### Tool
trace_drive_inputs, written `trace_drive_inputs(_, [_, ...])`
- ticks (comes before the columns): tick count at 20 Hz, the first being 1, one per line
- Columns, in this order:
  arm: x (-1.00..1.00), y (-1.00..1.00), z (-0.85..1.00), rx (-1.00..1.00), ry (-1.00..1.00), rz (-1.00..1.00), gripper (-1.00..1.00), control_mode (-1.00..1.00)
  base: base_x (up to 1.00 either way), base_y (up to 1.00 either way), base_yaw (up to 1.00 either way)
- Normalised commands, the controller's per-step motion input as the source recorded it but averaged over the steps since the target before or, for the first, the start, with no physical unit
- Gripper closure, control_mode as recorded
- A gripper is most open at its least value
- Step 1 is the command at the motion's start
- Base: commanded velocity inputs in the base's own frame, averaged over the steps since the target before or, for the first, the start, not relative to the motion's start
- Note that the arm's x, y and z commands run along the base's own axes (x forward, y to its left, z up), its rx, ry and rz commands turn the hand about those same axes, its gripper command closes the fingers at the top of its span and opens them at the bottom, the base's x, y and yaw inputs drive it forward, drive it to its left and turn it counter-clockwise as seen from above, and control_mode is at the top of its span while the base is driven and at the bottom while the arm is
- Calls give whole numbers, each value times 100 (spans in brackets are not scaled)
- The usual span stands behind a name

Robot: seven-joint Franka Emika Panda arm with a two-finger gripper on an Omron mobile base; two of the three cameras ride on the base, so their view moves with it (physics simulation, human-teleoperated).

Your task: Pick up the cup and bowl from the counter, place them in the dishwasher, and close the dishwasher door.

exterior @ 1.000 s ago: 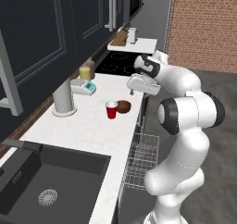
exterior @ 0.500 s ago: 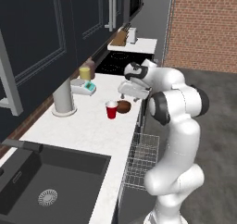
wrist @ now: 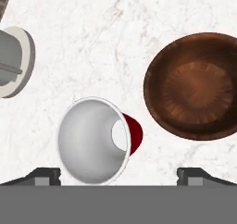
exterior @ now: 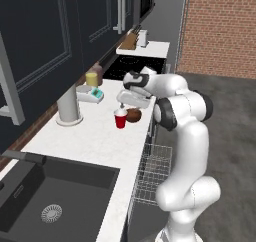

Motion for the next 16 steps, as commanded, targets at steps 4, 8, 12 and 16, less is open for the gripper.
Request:
trace_drive_inputs(4, [36,13,-28,0,1,-4,-100,-100,0,0,0])
trace_drive_inputs(8, [34,1,-26,0,0,-7,-100,-100,0,0,0])
trace_drive_inputs(12, [7,0,-21,0,0,-9,-100,-100,0,0,0])
trace_drive_inputs(16, [0,0,-22,0,0,-10,-100,-100,0,0,0])
